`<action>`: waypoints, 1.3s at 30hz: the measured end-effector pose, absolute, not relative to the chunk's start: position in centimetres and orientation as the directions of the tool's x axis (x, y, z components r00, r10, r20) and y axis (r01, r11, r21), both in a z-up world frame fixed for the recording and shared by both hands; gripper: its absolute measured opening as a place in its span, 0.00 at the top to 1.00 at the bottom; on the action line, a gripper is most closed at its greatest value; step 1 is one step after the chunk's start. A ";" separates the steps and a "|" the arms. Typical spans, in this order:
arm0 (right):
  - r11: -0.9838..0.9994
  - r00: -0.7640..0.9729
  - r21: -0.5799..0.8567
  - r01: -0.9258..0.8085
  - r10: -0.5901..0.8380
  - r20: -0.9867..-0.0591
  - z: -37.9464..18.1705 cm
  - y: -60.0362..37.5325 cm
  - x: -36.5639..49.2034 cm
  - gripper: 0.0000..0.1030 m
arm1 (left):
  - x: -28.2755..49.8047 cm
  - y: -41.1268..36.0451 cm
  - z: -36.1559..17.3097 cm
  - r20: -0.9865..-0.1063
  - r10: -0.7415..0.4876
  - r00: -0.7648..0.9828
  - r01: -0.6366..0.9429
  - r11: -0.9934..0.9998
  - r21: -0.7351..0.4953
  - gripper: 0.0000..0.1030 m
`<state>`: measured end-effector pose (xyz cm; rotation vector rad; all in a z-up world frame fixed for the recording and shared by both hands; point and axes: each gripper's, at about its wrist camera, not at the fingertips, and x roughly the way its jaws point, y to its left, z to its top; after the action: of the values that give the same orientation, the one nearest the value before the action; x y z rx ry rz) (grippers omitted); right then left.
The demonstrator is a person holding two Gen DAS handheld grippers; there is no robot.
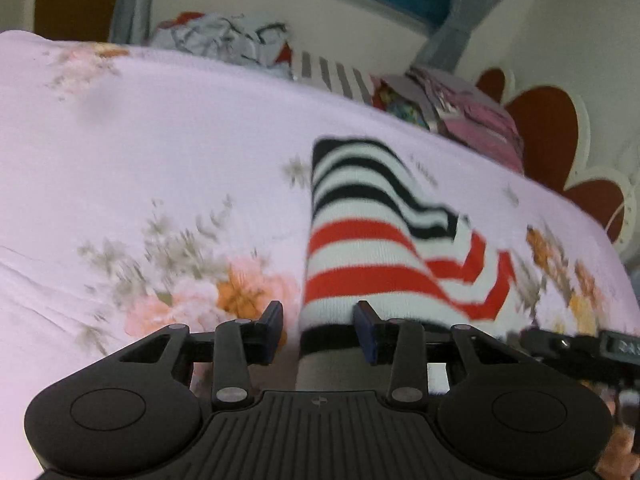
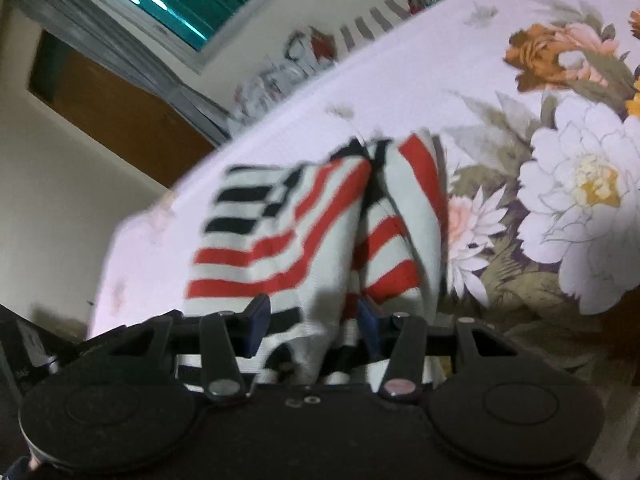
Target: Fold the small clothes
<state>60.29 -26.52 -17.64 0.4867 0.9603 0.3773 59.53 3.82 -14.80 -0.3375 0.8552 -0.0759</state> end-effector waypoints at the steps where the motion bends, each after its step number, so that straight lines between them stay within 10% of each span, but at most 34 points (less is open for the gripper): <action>1: 0.854 0.523 0.509 -0.111 0.486 -0.700 -17.9 -25.7 60.4 0.54 | 59.8 3.4 -15.3 -0.727 -0.200 0.657 -0.059 0.948 -0.314 0.63; 9: 0.928 0.592 0.308 -0.209 0.370 -0.716 -16.4 -21.7 60.6 0.84 | 61.5 0.5 -14.7 -0.713 -0.210 0.669 0.071 0.973 -0.219 0.84; 39: 0.966 0.745 0.233 -0.108 0.234 -0.625 -13.7 -27.4 60.9 0.78 | 65.0 -5.1 -10.9 -0.698 -0.233 0.677 0.262 0.963 -0.067 0.90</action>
<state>60.85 -27.39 -13.70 0.1873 0.7071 0.1883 64.97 -5.12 -10.88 0.0400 0.7789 -0.2785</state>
